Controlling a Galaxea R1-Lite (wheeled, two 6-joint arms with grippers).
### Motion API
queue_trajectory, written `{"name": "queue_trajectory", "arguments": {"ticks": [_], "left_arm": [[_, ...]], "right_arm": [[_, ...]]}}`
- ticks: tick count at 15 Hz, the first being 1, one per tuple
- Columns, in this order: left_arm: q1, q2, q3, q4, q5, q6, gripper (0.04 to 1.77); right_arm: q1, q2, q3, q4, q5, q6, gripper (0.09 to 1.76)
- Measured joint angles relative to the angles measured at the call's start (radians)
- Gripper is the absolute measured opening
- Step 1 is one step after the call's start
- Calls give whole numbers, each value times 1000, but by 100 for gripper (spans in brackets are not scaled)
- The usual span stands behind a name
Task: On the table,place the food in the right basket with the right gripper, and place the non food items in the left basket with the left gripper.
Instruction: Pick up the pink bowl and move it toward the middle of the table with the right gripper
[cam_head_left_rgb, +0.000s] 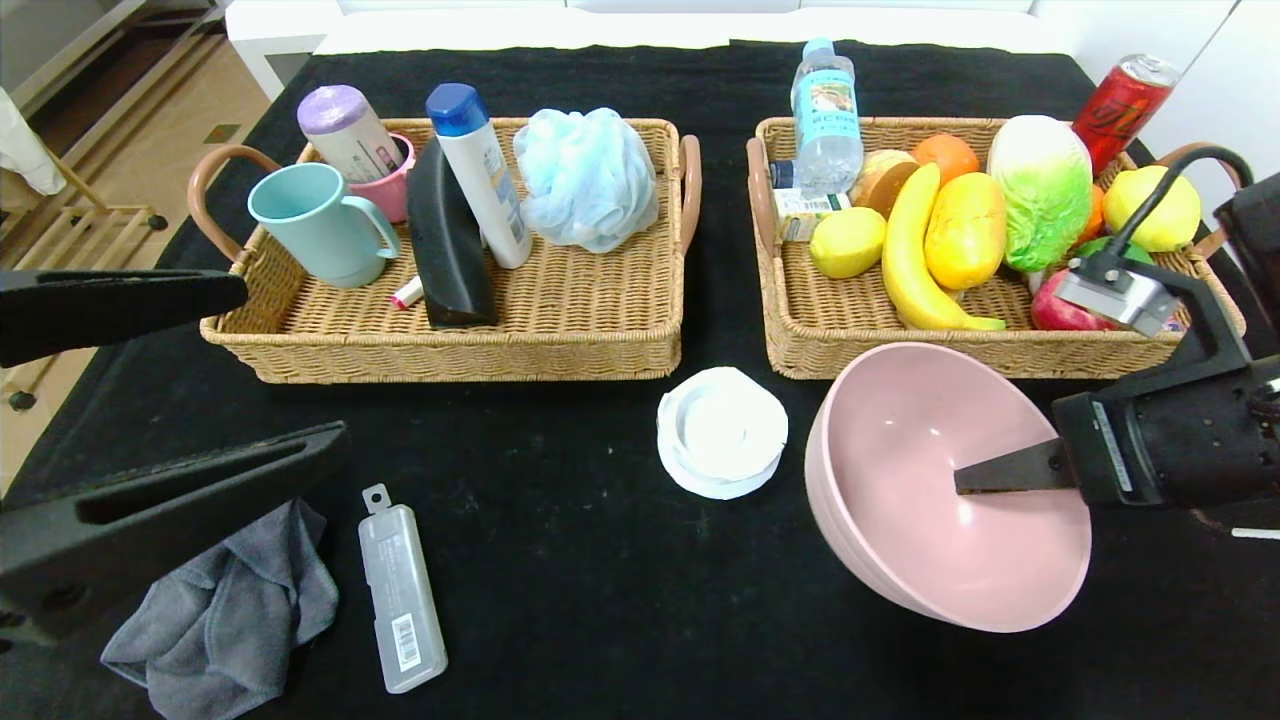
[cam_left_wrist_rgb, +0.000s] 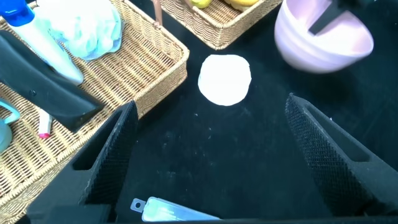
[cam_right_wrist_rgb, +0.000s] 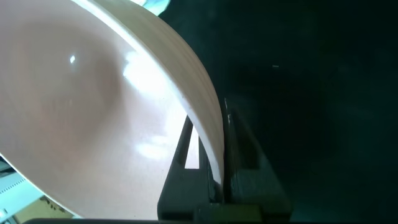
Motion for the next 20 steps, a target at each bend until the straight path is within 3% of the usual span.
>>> {"name": "queue_trajectory", "arguments": {"ticks": [10,20], "left_arm": [[0,6,3,-2,1,0,172],[0,6,3,0,-1,1,172]], "right_arm": [[280,123,-9,-126,-110,92,22],[485,298,-124,-183,-215,95,22]]}}
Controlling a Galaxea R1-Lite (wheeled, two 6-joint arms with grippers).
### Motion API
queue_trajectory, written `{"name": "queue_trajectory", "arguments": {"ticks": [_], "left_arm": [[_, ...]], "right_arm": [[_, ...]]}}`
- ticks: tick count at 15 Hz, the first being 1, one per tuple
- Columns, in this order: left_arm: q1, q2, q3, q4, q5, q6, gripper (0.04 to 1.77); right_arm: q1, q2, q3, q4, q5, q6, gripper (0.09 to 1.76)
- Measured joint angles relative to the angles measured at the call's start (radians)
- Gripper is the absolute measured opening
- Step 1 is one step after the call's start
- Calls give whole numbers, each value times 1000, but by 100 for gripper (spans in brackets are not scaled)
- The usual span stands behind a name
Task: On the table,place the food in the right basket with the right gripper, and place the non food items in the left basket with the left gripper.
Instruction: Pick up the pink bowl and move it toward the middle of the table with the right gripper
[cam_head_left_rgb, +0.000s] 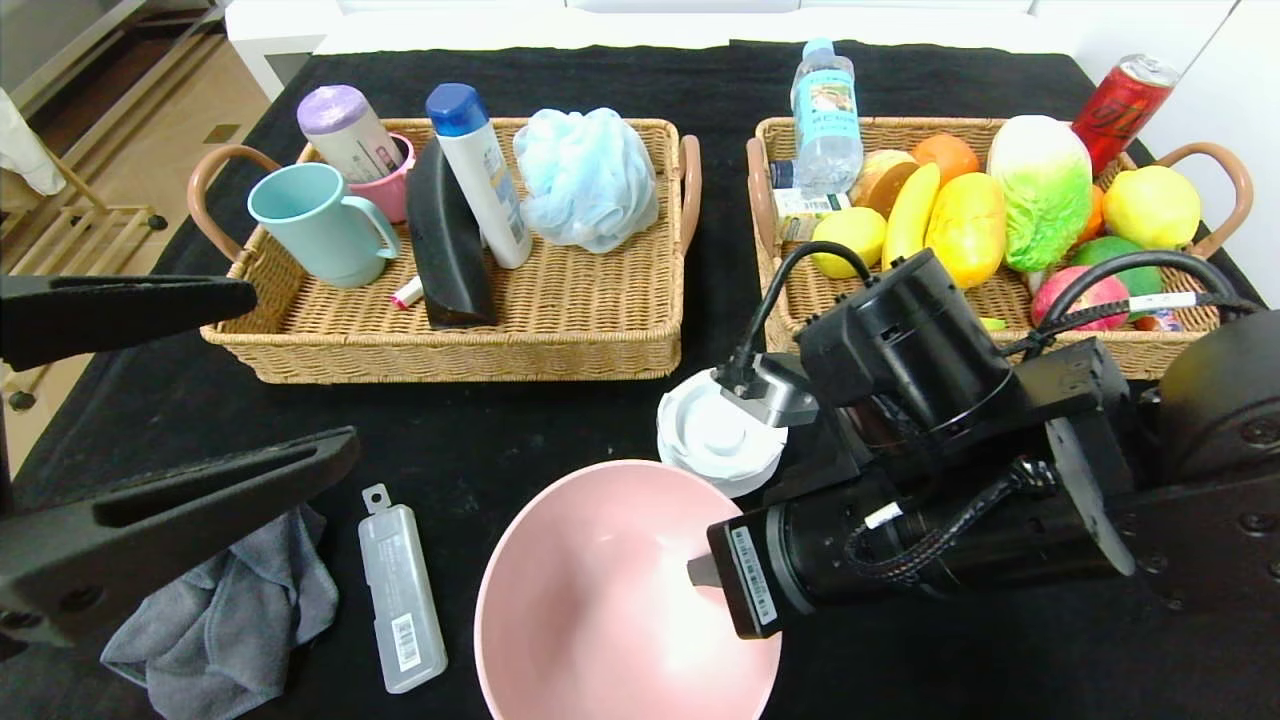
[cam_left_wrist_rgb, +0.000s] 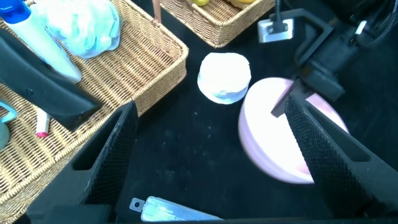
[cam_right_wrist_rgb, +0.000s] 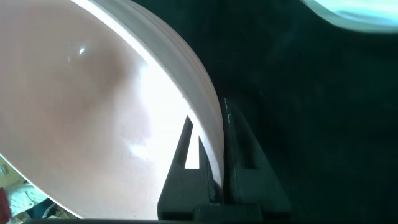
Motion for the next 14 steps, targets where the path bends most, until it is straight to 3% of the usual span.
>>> {"name": "queue_trajectory", "arguments": {"ticks": [12,14], "left_arm": [[0,-1,1,0,-1,0,172],[0,-1,3,0,-1,3,172]], "right_arm": [[27,97,-54,-7,-51,-7,22],[31,97,-53,-7,-46,-3,56]]}}
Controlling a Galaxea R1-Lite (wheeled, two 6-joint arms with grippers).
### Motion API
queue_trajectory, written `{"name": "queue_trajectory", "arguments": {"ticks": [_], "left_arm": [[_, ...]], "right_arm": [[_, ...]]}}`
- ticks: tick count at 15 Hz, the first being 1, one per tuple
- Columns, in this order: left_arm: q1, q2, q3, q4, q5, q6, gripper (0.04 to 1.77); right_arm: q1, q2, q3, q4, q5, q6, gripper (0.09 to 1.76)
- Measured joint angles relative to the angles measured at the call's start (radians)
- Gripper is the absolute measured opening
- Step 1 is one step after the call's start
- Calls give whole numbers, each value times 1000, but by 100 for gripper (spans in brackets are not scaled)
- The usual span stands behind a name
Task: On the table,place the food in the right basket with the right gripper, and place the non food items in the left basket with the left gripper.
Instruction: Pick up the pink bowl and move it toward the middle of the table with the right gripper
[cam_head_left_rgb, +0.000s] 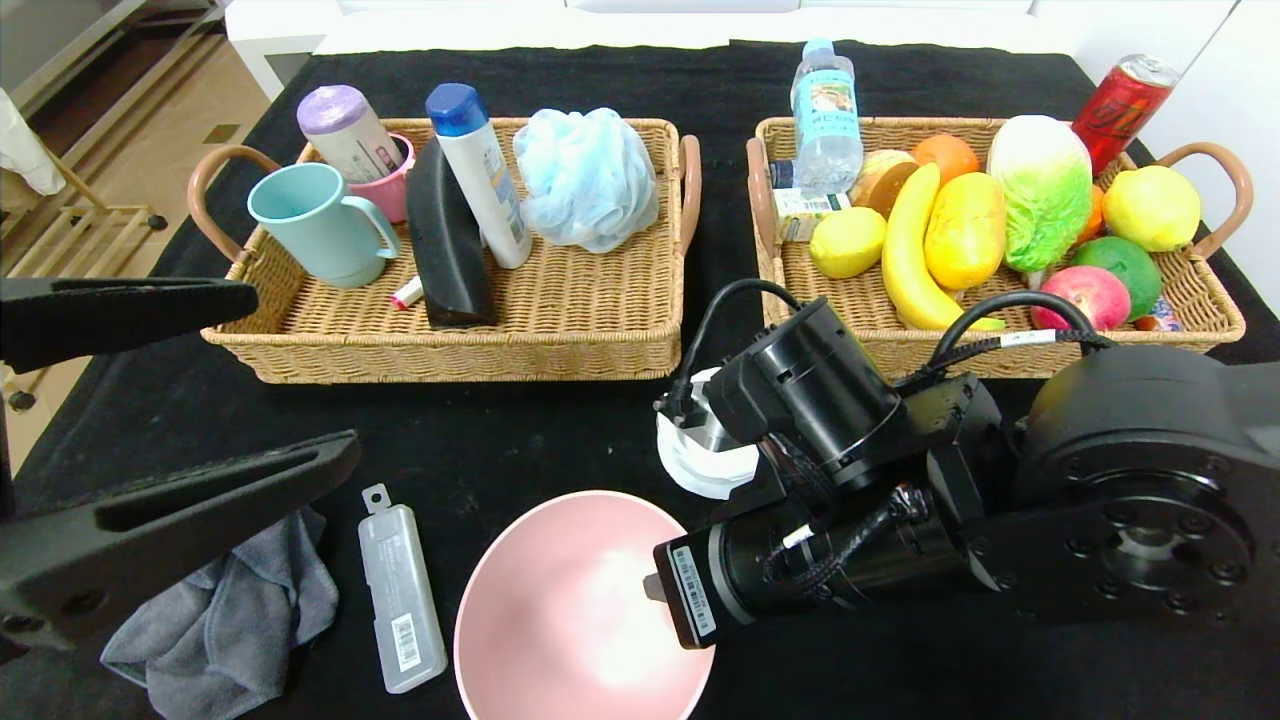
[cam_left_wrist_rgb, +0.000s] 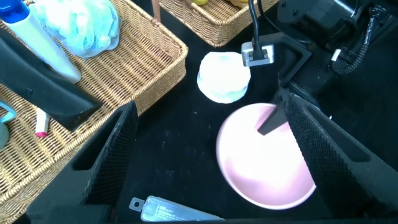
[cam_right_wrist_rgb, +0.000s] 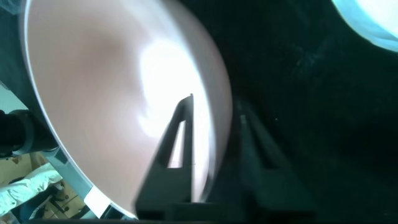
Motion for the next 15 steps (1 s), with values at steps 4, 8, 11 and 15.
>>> {"name": "queue_trajectory", "arguments": {"ticks": [4,8,11,15], "left_arm": [[-1,0,0,0,0,1,172],[-1,0,0,0,0,1,172],[-1,-2,0,0,0,1,172],[-1,-2,0,0,0,1,172]], "right_arm": [[-1,-5,2,0,2,2,103],[-5,-43,15,2,29,-3,130],[-23,-106,54,2,59,-70,143],[-72,-199,121,1,70,-139,154]]}}
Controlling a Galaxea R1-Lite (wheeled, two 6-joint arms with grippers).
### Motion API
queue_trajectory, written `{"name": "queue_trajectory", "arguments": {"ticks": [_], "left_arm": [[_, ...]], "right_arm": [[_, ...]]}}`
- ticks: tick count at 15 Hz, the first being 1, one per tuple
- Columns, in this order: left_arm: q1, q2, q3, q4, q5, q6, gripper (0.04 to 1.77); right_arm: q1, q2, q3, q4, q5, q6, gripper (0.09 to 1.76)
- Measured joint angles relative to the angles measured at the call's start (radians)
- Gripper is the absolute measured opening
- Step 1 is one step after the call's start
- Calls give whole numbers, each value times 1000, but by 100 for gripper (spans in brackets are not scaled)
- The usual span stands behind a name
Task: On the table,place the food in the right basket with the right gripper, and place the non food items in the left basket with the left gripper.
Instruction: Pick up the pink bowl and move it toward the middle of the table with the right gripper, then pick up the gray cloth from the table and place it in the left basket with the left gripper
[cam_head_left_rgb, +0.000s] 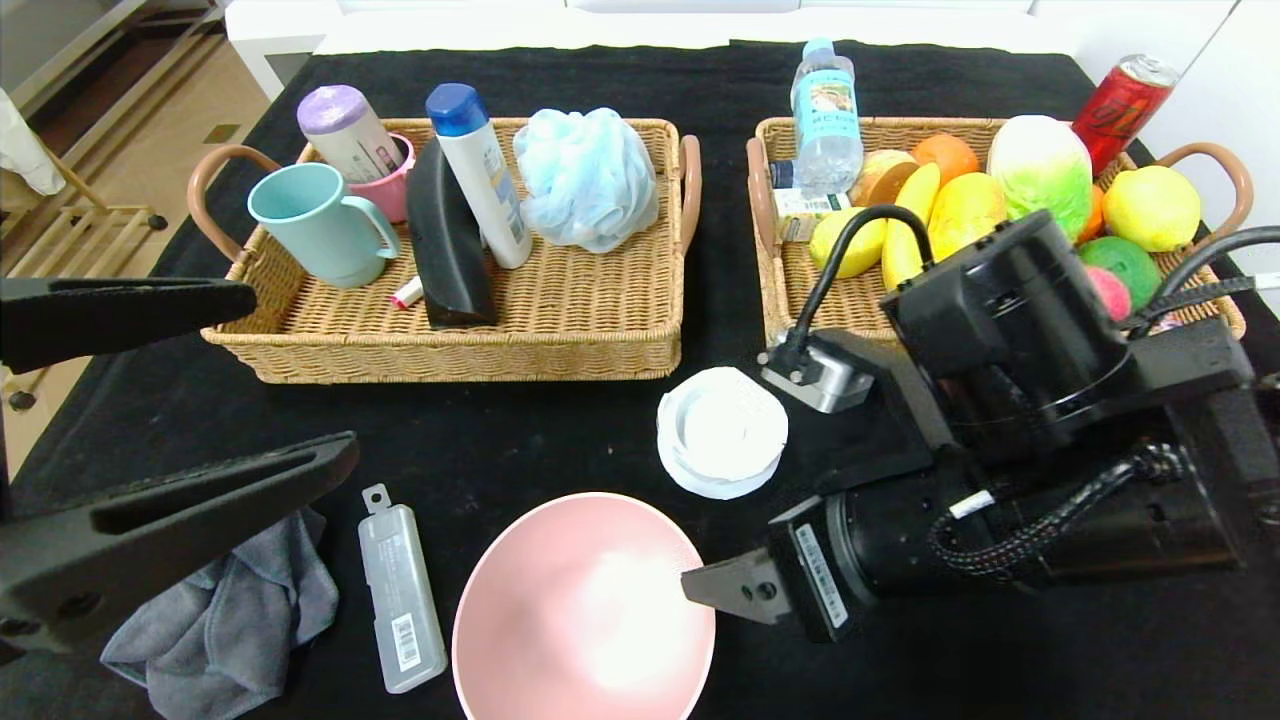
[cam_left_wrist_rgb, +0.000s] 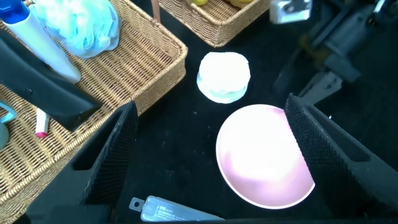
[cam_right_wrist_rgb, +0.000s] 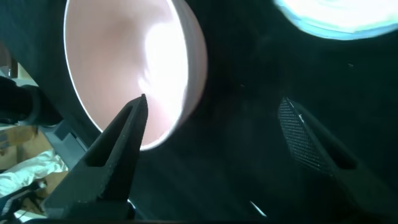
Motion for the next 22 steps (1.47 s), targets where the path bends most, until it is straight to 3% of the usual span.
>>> {"name": "queue_trajectory", "arguments": {"ticks": [4,9,14,22], "left_arm": [[0,0,0,0,0,0,172],[0,1,0,0,0,0,172],[0,1,0,1,-5,0,172],[-4,10,10,1,-5,0,172]], "right_arm": [[-66,-111,52,1,83,-89,161],[-162,-234,68,8,110,-127,166],[-333,-328,94,10,304,-214,168],[-574,-447,160,4,518,-324,170]]}}
